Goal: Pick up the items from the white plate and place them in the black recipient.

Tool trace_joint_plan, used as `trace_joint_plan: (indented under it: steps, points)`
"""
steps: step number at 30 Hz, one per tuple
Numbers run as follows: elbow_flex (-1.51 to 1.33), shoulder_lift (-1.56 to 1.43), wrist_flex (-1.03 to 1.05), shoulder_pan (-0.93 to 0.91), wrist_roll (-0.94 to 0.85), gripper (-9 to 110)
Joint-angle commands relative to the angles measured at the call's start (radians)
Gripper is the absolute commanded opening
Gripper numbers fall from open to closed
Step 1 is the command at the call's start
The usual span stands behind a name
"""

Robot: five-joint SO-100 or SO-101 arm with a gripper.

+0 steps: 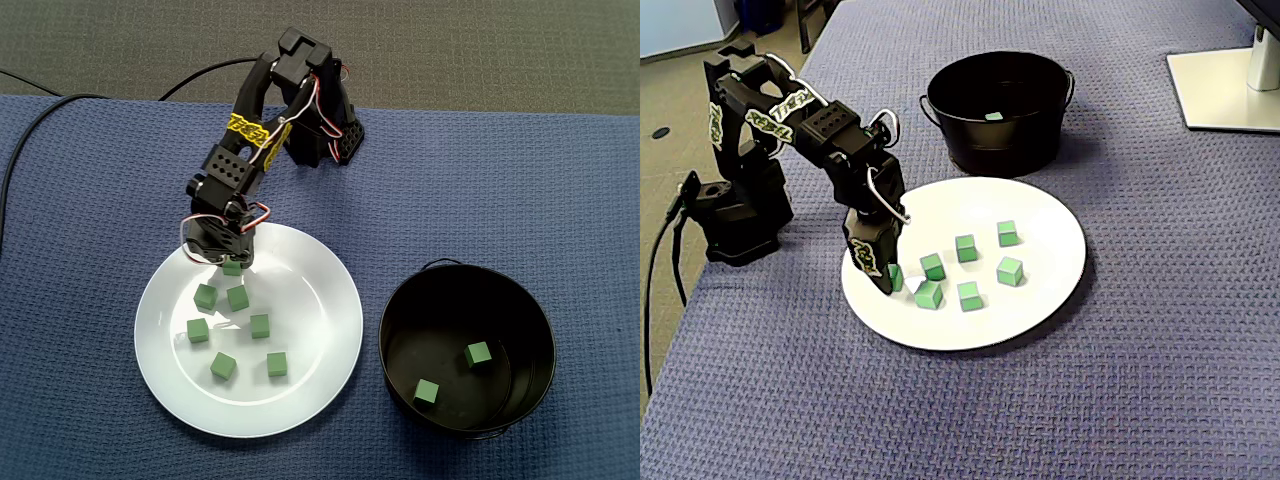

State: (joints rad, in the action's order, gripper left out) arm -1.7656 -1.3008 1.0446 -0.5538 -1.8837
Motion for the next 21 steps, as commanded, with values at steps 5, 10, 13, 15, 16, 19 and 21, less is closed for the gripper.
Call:
trace_joint_plan:
  steps: [5,10,13,15,16,19,21]
  points:
    - [0.034,-0.094,0.137,0.057,0.176,0]
    - [0.305,-0.302,0.439,0.144,0.612,0]
    - [0.494,-0.379,0.571,0.236,0.925,0]
    - [0.598,-0.407,0.607,0.318,1.121,0]
    - [0.64,-0.419,0.606,0.36,1.215,0]
    - [0.729,-0.442,0.555,0.5,1.44,0]
    - [0.762,-0.431,0.476,0.6,1.531,0]
